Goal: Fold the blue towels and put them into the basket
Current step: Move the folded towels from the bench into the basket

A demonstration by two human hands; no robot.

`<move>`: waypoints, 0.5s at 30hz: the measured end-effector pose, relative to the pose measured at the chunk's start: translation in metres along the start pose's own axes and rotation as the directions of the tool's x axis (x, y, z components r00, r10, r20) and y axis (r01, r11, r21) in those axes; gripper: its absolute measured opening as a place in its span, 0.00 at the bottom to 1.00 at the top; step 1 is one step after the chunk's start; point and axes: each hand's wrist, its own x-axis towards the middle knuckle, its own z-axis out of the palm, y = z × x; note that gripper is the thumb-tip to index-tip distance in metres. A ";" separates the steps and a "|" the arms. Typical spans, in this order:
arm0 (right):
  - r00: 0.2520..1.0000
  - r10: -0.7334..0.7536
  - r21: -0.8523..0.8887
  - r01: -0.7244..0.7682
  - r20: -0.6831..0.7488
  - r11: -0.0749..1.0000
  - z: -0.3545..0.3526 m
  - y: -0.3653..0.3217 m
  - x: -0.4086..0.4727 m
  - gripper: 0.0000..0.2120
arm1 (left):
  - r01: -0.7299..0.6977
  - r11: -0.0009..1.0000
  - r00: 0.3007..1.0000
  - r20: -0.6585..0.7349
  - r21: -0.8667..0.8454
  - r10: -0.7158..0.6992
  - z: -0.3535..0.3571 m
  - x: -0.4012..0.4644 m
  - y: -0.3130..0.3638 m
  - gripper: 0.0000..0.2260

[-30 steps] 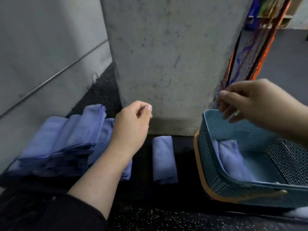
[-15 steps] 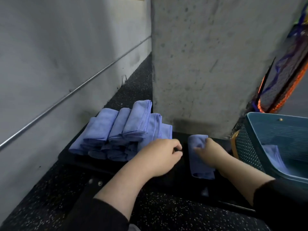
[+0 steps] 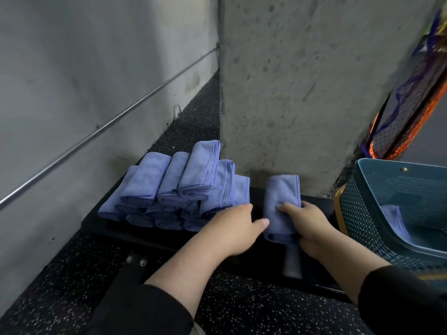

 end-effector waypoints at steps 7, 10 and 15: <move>0.971 -0.220 0.225 0.194 0.093 0.955 -0.014 -0.063 -0.056 0.10 | -0.097 0.794 0.988 -0.153 -0.600 0.005 -0.009 0.005 0.034 0.15; 0.951 -0.294 0.163 0.276 0.097 0.947 -0.042 -0.094 -0.071 0.11 | -0.261 0.673 0.959 -0.265 -0.692 0.099 -0.013 0.002 0.059 0.08; 0.925 -0.337 0.014 0.340 0.176 0.940 -0.121 -0.134 -0.086 0.07 | -0.396 0.537 0.918 -0.313 -0.745 0.243 -0.006 0.005 0.101 0.06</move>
